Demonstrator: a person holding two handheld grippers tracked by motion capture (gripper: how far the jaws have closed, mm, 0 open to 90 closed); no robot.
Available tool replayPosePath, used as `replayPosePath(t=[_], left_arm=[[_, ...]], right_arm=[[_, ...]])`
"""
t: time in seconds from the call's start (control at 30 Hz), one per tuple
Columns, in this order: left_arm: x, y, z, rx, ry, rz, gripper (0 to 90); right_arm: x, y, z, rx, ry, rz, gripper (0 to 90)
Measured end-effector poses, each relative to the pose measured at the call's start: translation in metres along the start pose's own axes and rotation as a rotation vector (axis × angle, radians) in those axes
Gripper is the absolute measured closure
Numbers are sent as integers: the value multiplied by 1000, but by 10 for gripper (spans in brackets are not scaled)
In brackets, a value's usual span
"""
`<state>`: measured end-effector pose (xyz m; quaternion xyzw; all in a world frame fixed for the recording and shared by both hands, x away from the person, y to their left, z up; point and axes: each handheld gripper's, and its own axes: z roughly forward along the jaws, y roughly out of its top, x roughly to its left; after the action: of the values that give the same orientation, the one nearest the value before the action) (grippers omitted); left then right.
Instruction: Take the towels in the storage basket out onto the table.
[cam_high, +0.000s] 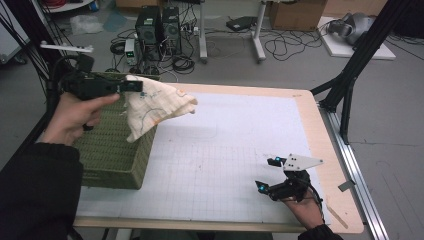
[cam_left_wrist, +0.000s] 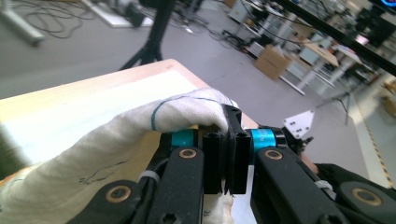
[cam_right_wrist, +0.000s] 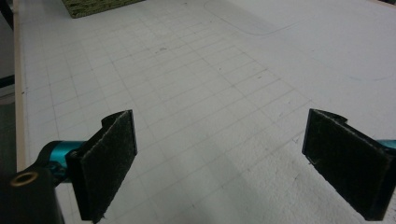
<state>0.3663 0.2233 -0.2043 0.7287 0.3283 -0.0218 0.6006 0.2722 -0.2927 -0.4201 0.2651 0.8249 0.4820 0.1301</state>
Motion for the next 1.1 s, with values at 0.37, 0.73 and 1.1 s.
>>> replayPosePath(t=[0.37, 0.73, 1.1], left_arm=[[-15, -12, 79, 90, -107, 23, 871], [-14, -52, 151, 203, -166, 2, 870], [4, -130, 211, 401, -119, -21, 858]], right_arm=[[-1, 1, -3, -16, -6, -3, 92], [-2, 2, -5, -23, -9, -6, 92], [-3, 4, -2, -21, 5, -28, 169]])
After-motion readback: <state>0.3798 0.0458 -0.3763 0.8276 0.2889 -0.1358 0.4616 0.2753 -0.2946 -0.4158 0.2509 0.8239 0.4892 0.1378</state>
